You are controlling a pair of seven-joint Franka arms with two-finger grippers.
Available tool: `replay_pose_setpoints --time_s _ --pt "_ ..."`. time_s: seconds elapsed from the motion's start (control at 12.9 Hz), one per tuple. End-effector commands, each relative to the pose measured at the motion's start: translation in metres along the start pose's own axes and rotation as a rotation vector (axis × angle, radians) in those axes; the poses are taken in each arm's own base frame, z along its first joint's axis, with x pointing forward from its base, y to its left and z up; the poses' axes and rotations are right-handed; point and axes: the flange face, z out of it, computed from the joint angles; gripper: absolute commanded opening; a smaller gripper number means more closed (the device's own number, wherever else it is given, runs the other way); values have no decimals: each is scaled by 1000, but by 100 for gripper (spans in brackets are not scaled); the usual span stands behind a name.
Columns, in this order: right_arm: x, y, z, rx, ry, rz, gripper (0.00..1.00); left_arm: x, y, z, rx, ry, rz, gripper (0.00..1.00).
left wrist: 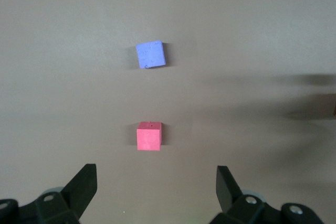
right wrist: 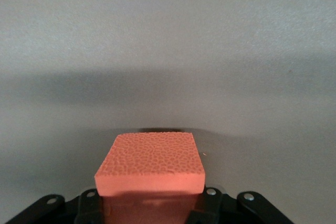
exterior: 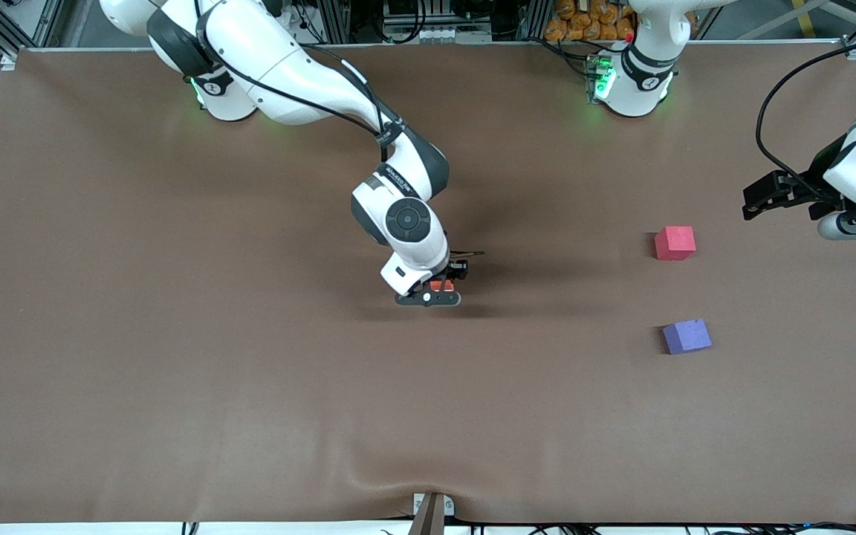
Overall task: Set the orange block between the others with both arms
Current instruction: 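Carry the orange cube with the right gripper toward the table middle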
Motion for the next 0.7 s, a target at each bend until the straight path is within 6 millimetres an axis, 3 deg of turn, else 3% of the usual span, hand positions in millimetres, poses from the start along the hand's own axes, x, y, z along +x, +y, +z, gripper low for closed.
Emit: replay_pose_setpoints --time_s 0.0,0.08,0.16,0.23,0.31,0.62 --pt "3 -5 11 -12 5 7 0 -7 1 1 30 -1 1 100" --pt "4 -6 12 -11 8 7 0 -9 2 -2 31 -2 -10 100" --pt "4 -5 17 -15 4 7 11 -12 4 -5 33 2 -9 100" --pt "4 -4 18 -24 10 1 86 -13 7 -8 34 7 -5 100" --pt "2 -6 18 -55 32 -33 100 -14 8 -8 34 7 -2 100" --pt "-3 -10 -23 -89 19 -45 100 -9 26 -2 29 2 28 100"
